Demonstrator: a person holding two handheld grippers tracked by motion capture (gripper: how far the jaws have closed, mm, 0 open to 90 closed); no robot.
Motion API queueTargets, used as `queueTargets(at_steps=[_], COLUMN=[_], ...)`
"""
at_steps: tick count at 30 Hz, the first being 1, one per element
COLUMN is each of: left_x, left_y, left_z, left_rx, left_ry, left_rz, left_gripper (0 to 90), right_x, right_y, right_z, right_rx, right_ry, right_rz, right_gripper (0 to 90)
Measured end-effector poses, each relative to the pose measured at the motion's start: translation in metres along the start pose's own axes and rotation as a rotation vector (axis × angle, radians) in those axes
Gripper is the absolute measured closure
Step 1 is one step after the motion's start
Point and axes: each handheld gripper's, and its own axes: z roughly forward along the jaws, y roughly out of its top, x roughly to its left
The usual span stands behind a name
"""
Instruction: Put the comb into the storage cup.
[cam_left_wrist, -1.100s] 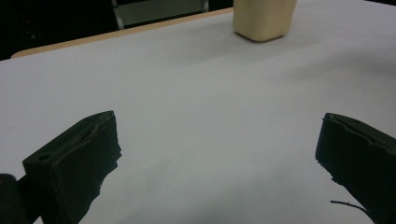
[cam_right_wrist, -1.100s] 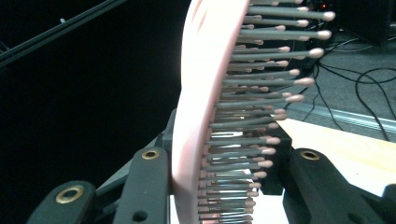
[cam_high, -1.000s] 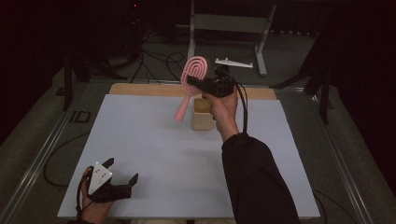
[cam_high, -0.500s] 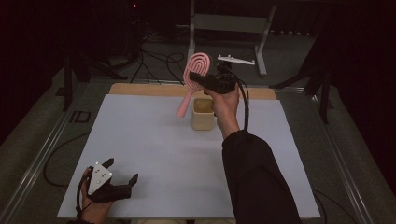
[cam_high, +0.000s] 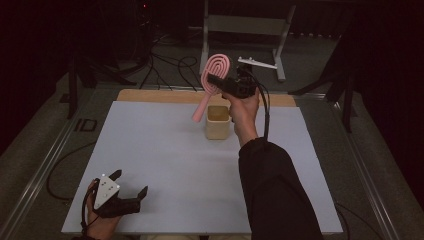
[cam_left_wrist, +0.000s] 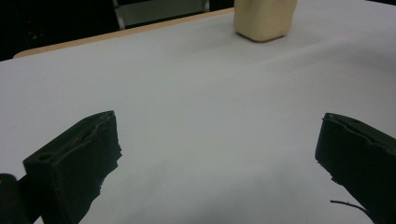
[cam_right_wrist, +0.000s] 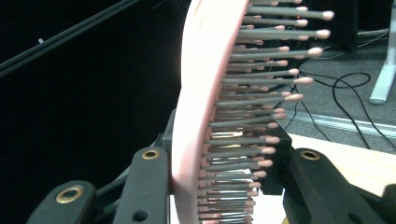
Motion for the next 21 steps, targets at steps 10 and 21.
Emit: queueTargets(at_steps=[10, 21], left_x=[0.0000, -0.0002], left_y=[0.0000, 0.0000], left_z=[-0.0005, -0.0007], left_rx=[-0.001, -0.002], left_ry=[0.001, 0.003], left_rz=[0.001, 0.003], left_gripper=[0.4, 0.4], right_x=[-0.0042, -0.0092], right_y=[-0.0023, -0.0072], right_z=[0.0011, 0.0003], right_rx=[-0.022, -0.034], right_ry=[-0.015, -0.039], right_rz=[0.008, 0.015], right_gripper=[63.5, 63.5])
